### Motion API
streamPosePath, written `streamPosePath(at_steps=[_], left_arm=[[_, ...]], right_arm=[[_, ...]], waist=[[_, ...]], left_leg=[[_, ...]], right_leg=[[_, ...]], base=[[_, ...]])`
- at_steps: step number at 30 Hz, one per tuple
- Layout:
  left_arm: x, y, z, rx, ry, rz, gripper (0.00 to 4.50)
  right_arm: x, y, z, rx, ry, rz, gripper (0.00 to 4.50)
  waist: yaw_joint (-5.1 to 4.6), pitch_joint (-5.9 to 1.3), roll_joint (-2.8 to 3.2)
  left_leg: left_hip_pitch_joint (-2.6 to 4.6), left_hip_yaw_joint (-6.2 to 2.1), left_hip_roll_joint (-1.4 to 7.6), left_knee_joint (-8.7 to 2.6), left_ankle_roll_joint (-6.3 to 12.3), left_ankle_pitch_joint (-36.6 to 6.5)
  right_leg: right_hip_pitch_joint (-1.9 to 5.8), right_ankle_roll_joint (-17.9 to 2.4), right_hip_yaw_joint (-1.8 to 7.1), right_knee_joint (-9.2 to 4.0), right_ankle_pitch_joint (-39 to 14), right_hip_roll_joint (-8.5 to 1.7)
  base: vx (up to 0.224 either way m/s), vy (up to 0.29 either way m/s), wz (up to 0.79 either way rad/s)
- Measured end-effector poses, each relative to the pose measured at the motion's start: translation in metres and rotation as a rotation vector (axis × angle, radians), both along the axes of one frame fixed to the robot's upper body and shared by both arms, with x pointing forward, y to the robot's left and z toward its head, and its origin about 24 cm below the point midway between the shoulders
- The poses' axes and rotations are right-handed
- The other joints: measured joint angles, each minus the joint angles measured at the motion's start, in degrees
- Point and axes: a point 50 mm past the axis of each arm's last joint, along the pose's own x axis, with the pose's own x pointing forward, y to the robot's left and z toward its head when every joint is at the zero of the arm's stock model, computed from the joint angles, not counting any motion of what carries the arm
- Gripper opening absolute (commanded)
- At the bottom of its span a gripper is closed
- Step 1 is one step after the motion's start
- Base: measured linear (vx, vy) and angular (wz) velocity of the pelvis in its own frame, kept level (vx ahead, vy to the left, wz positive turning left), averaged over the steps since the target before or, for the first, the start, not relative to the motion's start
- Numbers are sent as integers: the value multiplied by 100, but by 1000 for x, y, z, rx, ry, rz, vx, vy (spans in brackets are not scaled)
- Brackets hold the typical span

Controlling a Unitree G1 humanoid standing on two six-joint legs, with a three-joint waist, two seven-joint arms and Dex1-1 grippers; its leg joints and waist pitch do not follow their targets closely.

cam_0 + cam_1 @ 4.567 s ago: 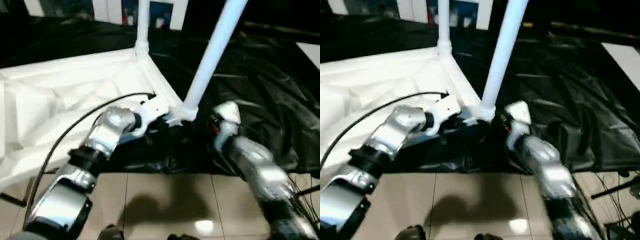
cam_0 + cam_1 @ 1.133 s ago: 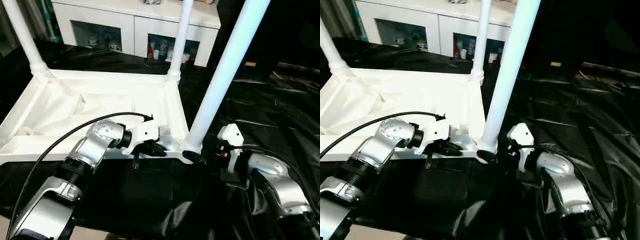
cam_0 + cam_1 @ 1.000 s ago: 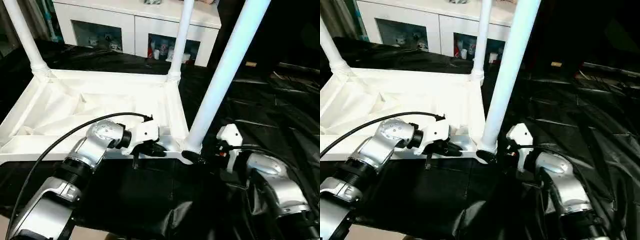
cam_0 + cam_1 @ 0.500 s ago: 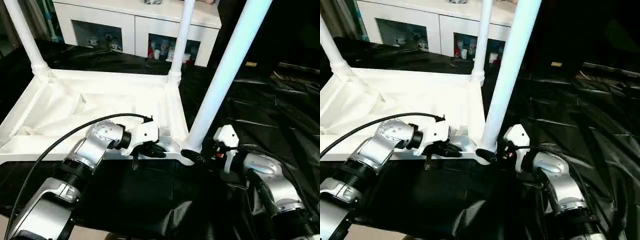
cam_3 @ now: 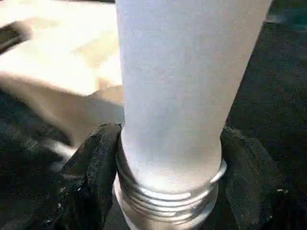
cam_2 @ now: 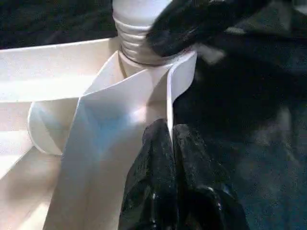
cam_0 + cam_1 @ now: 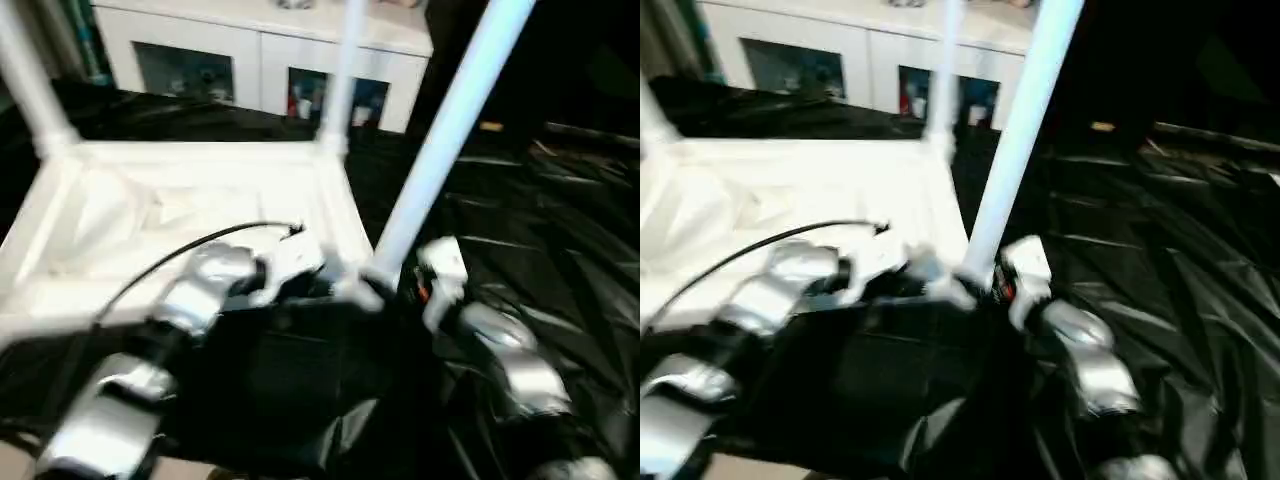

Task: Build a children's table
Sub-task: Rotate leg to tighten

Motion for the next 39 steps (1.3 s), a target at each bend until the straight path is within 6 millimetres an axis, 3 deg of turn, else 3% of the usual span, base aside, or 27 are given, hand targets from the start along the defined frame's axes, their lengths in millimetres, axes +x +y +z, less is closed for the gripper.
streamPosePath(at_steps=[7,13,15,17,20,23,28,34,39], left_arm=[[9,-38,-4,-19,-21,181,0],[9,-46,-5,0,-47,190,0],[10,-44,-5,12,-55,188,0],[10,-43,-4,20,-58,184,0],[13,-29,-1,43,-61,191,0],[12,-23,2,42,-52,163,0],[-2,4,2,15,-5,-14,0],[-19,14,5,31,29,-194,0],[-26,17,7,39,43,-252,0]], right_arm=[[21,10,2,3,36,-282,269],[23,10,2,-11,29,-322,269],[21,8,2,-6,27,-318,325],[17,3,2,23,21,-277,341],[3,-1,-4,31,38,-146,366],[-6,-2,-5,9,45,-16,366],[-24,-38,15,-50,-4,218,366],[-30,-31,24,-33,-37,342,366],[-36,-27,21,-58,-19,419,366]], waist=[[13,-3,-1],[30,-4,-3],[34,-4,-3],[31,-4,-3],[-49,-1,-10],[-94,7,-1],[-25,7,-5],[68,10,0],[79,13,-6]], left_leg=[[18,4,-5,-56,-10,8],[19,5,-5,-66,-3,13],[20,5,-5,-68,-3,12],[21,6,-5,-74,-3,12],[26,4,-5,-82,-2,12],[33,1,-5,-102,-3,12],[58,6,-3,-177,-2,17],[57,21,1,-192,23,33],[52,37,-6,-191,23,31]], right_leg=[[13,-1,-3,-38,6,0],[20,0,-8,-53,5,0],[24,0,-8,-59,5,0],[28,1,-8,-69,5,0],[20,5,-7,-72,10,2],[9,6,-12,-77,12,3],[14,6,-14,-124,11,17],[15,-15,-16,-133,-11,15],[18,-15,-6,-152,-11,4]], base=[[0,0,0],[0,0,0],[0,0,0],[0,0,0],[0,0,0],[0,0,0],[0,0,0],[0,0,0],[0,0,0]])
